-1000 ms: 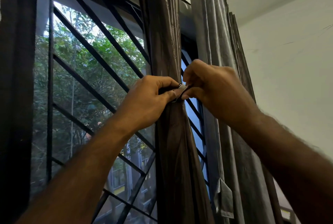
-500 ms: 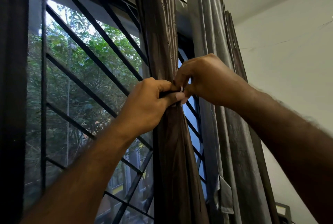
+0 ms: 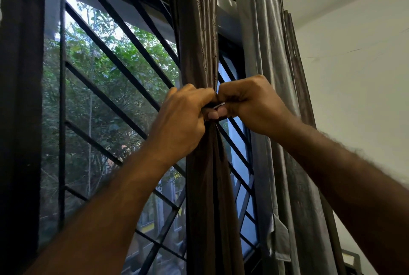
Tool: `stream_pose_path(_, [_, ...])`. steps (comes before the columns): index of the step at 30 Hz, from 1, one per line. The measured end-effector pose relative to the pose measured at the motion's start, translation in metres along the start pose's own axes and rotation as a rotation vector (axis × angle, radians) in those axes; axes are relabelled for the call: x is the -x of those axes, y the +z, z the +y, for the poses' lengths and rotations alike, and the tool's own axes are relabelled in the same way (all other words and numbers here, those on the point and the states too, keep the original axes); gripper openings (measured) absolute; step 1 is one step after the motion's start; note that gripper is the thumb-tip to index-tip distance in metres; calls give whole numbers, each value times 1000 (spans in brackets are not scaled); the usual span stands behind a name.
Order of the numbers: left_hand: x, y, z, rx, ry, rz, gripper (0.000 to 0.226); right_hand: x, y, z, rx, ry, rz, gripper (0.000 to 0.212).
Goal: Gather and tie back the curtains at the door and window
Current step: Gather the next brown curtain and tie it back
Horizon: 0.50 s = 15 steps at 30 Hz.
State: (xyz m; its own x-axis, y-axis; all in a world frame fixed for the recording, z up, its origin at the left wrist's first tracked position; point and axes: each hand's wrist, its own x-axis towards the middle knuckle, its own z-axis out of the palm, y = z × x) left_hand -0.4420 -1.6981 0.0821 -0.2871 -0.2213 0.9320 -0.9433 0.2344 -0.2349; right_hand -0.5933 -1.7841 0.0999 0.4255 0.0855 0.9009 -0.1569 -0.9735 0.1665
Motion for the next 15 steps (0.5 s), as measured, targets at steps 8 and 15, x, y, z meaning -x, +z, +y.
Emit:
stream_pose_path(8, [3,-2,-12,250,-146,-21,32,-1,-1,-2,-173,109,-15,17])
stream_pose_path(15, [5,4,-7,326,-177,55,25,0,18,-11,-280,149,143,6])
